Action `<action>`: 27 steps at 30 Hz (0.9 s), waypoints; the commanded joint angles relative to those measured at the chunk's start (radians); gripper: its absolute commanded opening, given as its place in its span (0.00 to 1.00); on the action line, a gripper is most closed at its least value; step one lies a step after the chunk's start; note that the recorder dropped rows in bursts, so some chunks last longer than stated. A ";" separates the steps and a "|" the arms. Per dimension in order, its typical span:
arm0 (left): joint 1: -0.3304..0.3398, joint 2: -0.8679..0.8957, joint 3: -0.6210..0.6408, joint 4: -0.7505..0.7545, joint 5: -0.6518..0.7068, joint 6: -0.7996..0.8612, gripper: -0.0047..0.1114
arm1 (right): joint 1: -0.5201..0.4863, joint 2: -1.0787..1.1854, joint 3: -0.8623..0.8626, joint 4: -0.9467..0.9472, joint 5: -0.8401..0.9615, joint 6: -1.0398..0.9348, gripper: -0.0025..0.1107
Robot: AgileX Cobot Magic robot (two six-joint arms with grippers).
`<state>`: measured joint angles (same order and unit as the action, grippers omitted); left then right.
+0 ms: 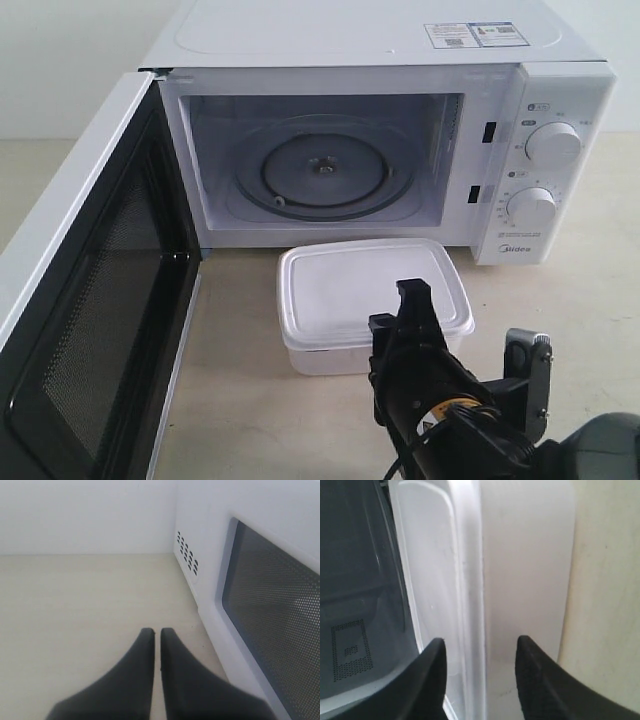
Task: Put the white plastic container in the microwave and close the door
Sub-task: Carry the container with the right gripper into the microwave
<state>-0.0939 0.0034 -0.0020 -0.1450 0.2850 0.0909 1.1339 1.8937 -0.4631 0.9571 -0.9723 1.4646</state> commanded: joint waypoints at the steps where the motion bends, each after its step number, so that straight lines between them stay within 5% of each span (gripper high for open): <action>1: 0.002 -0.003 0.002 0.002 -0.001 -0.009 0.08 | -0.008 0.001 -0.007 -0.005 0.020 -0.017 0.33; 6: 0.002 -0.003 0.002 0.002 -0.001 -0.009 0.08 | -0.008 0.001 -0.007 -0.005 0.003 -0.023 0.02; 27: 0.002 -0.003 0.002 0.002 -0.001 -0.009 0.08 | -0.006 -0.097 0.033 -0.082 -0.055 -0.189 0.02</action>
<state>-0.0939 0.0034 -0.0020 -0.1450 0.2850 0.0909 1.1289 1.8399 -0.4484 0.8791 -0.9957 1.3231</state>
